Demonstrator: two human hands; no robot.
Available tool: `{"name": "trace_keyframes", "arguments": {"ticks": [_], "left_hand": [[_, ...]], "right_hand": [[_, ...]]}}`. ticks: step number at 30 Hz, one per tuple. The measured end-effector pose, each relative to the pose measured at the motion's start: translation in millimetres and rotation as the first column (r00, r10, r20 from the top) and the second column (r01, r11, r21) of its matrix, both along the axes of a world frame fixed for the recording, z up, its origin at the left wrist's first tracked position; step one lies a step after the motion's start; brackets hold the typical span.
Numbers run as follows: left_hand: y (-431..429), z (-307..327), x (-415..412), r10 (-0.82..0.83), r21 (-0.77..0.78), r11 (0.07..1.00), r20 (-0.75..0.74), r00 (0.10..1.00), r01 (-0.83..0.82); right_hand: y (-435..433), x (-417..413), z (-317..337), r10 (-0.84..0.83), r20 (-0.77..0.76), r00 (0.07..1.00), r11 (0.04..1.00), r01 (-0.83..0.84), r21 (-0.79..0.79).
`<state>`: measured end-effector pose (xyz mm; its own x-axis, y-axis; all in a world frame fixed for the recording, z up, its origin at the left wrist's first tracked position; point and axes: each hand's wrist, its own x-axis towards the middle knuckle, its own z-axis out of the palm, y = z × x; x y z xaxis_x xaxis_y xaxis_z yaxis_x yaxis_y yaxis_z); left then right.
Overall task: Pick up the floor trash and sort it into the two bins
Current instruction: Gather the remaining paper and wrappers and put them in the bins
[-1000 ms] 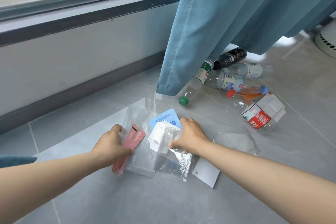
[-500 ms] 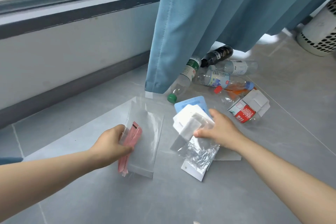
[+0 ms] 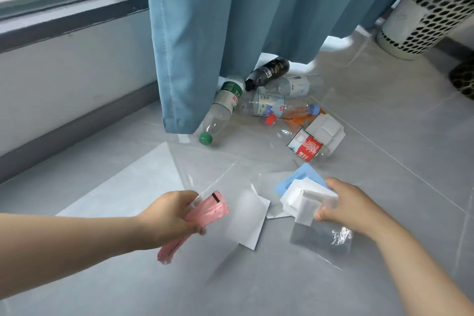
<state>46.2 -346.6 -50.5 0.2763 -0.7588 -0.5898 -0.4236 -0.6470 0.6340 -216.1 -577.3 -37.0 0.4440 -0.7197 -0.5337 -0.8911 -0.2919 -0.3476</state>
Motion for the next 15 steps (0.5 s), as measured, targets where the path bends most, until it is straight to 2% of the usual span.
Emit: {"name": "trace_keyframes", "arguments": {"ticks": [3, 5, 9, 12, 15], "left_hand": [[-15, -8, -9, -0.043, 0.053, 0.998, 0.044, 0.998, 0.041], [-27, -16, -20, -0.008, 0.07, 0.998, 0.08, 0.997, 0.002], [-37, -22, -49, 0.042, 0.102, 0.993, 0.191, 0.981, -0.063], [-41, -21, -67, 0.038, 0.041, 0.998, 0.215, 0.976, -0.048], [-51, -23, -77, -0.061, -0.024, 0.997, 0.289, 0.955, 0.071]], "right_hand": [[-6, 8, -3, 0.061, 0.018, 0.998, 0.997, -0.062, 0.055], [-12, 17, -12, 0.094, 0.044, 0.995, 0.994, -0.096, 0.057], [-25, 33, -33, 0.269, 0.011, 0.963, 0.961, -0.267, -0.075], [-29, 38, -43, 0.328, -0.002, 0.945, 0.941, -0.327, -0.086], [-30, 40, -47, 0.29, 0.034, 0.956, 0.957, -0.29, -0.021]]}}
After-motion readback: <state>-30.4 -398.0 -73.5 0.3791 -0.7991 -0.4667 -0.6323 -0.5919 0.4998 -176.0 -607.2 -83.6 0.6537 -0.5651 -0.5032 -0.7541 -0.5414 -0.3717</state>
